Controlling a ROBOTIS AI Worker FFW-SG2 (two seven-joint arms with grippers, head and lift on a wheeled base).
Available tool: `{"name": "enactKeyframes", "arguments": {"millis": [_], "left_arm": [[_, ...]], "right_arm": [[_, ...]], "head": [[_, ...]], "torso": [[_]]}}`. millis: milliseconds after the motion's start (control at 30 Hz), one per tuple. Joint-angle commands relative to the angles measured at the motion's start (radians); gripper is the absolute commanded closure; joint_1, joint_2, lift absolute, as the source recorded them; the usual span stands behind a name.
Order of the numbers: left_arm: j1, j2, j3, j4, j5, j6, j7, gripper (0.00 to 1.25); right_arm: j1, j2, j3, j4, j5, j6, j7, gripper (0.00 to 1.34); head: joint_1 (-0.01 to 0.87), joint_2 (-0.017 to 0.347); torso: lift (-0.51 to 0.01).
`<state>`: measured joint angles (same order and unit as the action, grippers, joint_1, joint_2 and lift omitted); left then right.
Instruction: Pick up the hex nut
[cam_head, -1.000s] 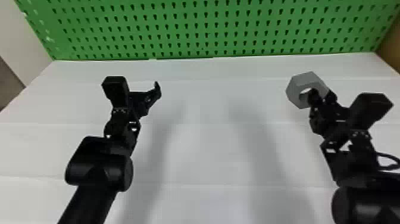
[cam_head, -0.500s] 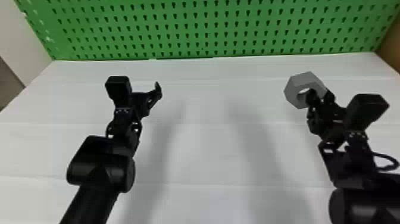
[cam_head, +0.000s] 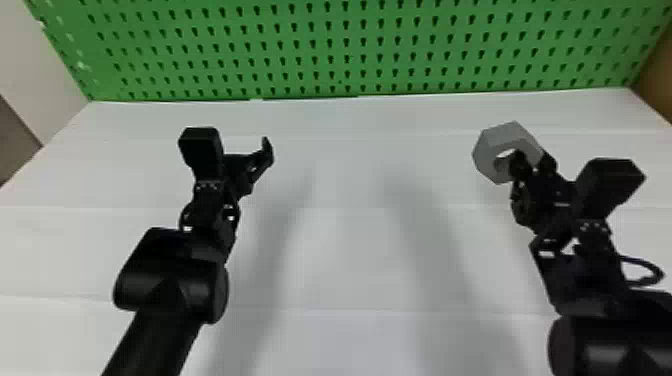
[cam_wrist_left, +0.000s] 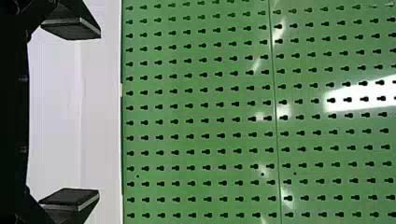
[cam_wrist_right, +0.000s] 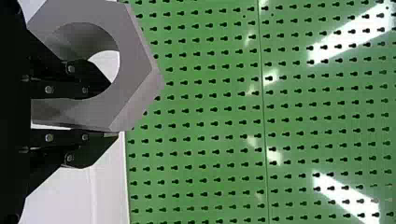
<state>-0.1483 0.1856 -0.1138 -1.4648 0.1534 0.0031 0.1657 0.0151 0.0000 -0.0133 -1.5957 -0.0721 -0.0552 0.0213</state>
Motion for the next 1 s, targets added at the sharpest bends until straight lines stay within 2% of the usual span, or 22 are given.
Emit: {"name": "enactKeyframes", "arguments": {"millis": [0, 967], "left_arm": [[0.003, 0.000, -0.003, 0.000, 0.000, 0.000, 0.000, 0.09], [0.006, 0.000, 0.000, -0.002, 0.002, 0.000, 0.000, 0.09]], "right_arm": [[-0.001, 0.001, 0.001, 0.002, 0.000, 0.000, 0.000, 1.07], [-0.003, 0.001, 0.015, 0.007, 0.005, 0.000, 0.000, 1.07]], "head": [[0.785, 0.149], [0.785, 0.149]], "torso": [[-0.085], [-0.085]]}}
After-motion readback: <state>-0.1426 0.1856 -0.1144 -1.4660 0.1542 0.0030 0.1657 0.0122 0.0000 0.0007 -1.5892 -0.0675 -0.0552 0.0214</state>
